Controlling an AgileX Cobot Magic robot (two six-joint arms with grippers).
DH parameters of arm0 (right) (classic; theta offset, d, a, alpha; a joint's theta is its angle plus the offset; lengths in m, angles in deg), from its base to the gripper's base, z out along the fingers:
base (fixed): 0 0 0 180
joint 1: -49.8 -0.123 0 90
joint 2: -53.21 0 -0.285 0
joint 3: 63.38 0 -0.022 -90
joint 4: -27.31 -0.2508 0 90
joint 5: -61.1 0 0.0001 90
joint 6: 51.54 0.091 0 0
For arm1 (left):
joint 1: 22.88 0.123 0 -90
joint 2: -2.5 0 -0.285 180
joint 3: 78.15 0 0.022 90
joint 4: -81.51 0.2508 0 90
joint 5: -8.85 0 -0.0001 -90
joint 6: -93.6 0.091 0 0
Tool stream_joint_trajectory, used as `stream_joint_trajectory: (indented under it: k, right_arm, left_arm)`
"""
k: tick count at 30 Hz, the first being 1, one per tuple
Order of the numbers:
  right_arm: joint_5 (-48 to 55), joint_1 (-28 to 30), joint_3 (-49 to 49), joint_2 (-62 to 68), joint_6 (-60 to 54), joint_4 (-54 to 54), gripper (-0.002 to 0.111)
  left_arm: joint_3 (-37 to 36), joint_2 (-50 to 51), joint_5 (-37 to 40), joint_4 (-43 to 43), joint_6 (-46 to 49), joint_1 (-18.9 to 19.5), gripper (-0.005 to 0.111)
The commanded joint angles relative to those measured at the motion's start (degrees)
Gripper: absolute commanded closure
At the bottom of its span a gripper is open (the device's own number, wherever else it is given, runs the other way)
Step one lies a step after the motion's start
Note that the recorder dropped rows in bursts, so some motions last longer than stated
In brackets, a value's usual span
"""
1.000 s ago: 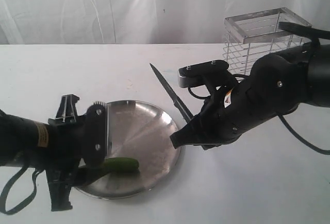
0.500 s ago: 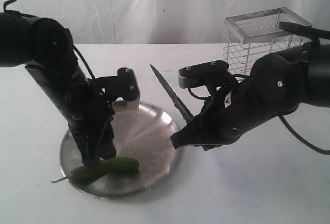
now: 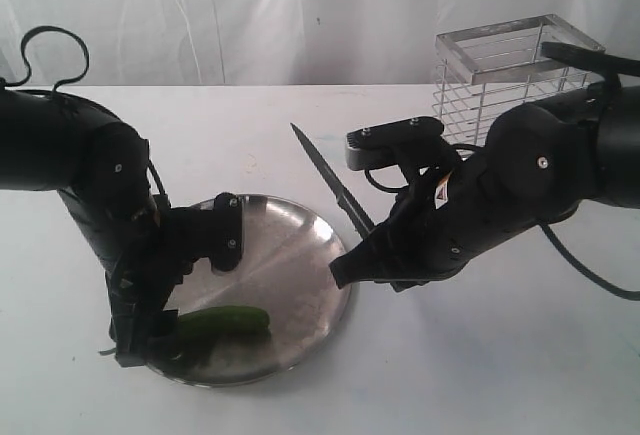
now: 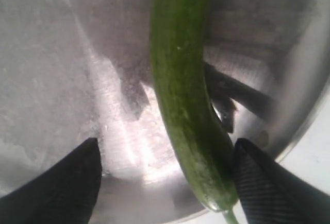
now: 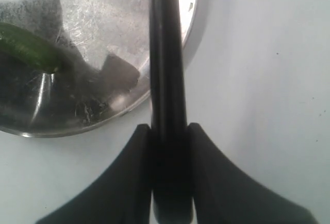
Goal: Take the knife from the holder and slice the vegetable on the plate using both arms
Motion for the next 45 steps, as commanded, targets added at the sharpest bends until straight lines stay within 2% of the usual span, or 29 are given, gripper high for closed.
stream_joint_trajectory:
  k: [1, 6, 14, 19, 21, 23, 24, 28, 35, 40, 45]
  right_arm:
    - [-0.98, 0.38, 0.10, -0.20, 0.01, -0.26, 0.108]
    - [-0.98, 0.38, 0.10, -0.20, 0.01, -1.17, 0.108]
    - [-0.98, 0.38, 0.10, -0.20, 0.01, -1.95, 0.108]
    - [-0.98, 0.38, 0.10, -0.20, 0.01, -2.05, 0.108]
    - [-0.98, 0.38, 0.10, -0.20, 0.01, -2.05, 0.108]
    - [-1.09, 0.38, 0.10, -0.20, 0.01, -2.03, 0.108]
    - [-1.09, 0.38, 0.10, -0.20, 0.01, -2.03, 0.108]
    - [-1.03, 0.38, 0.10, -0.20, 0.01, -2.30, 0.108]
    - [-2.73, 0.38, 0.10, -0.20, 0.01, -2.45, 0.108]
    - [-3.61, 0.38, 0.10, 1.29, 0.01, -1.38, 0.108]
    - [-3.50, 0.38, 0.10, 1.81, 0.01, -1.38, 0.108]
  left_arm:
    - [-1.95, -0.22, -2.63, 0.29, -0.15, 0.13, 0.033]
    - [-1.95, -0.07, -3.17, -0.70, -0.15, 0.13, 0.041]
    - [-1.95, 1.92, -1.49, -1.50, -0.48, 0.13, 0.078]
    - [-1.95, 2.56, -2.01, -1.50, -0.71, 0.13, 0.081]
    - [-1.66, 2.56, -2.44, -1.50, -1.85, 0.13, 0.089]
    - [-1.10, 2.56, -3.16, -1.50, -3.19, 0.13, 0.105]
    - [-0.66, 2.56, -3.46, -1.50, -3.79, 0.13, 0.107]
    - [0.44, 2.56, -6.05, -1.50, -8.06, 0.13, 0.107]
    - [1.16, 2.89, -16.90, -1.50, -14.62, 0.47, 0.107]
    - [3.37, 7.00, -14.94, -1.50, -18.17, 4.52, 0.107]
    - [5.62, 7.12, -13.89, -1.51, -22.63, 4.81, 0.107]
